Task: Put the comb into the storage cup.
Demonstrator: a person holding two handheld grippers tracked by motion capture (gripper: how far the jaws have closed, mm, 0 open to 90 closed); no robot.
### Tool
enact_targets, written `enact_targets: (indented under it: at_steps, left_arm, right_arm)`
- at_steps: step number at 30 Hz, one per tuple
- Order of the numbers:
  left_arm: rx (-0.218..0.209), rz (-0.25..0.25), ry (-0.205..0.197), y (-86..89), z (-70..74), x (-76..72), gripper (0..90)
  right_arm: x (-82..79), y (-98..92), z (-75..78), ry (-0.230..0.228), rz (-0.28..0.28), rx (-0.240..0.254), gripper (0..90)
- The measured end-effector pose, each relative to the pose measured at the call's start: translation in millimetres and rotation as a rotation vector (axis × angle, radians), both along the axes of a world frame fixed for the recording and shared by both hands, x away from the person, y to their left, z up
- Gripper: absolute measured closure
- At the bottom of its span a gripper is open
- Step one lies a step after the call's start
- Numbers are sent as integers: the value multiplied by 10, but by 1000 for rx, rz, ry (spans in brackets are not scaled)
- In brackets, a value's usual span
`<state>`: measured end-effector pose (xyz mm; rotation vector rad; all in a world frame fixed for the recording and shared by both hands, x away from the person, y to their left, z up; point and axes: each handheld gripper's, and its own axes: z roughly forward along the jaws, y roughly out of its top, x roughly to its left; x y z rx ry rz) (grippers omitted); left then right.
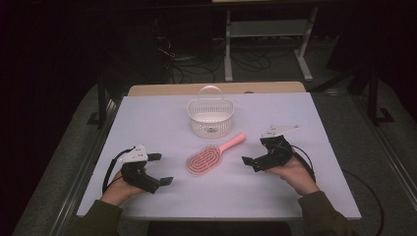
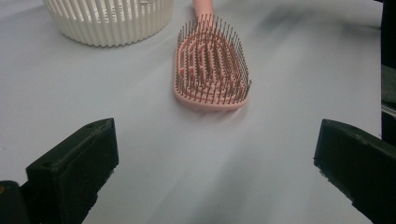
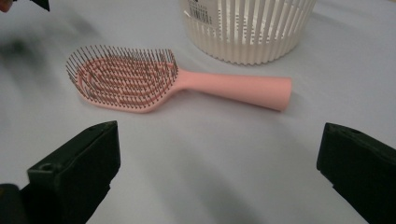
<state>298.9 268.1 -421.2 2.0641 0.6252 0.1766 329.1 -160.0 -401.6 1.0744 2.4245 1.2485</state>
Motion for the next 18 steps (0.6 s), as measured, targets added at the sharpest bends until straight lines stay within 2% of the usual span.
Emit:
enact_targets:
  at_steps: [18]
  left_arm:
    - [-2, -2, 2, 1, 0, -9, 0]
  right_arm:
    - [130, 63, 73, 2, 7, -4, 0]
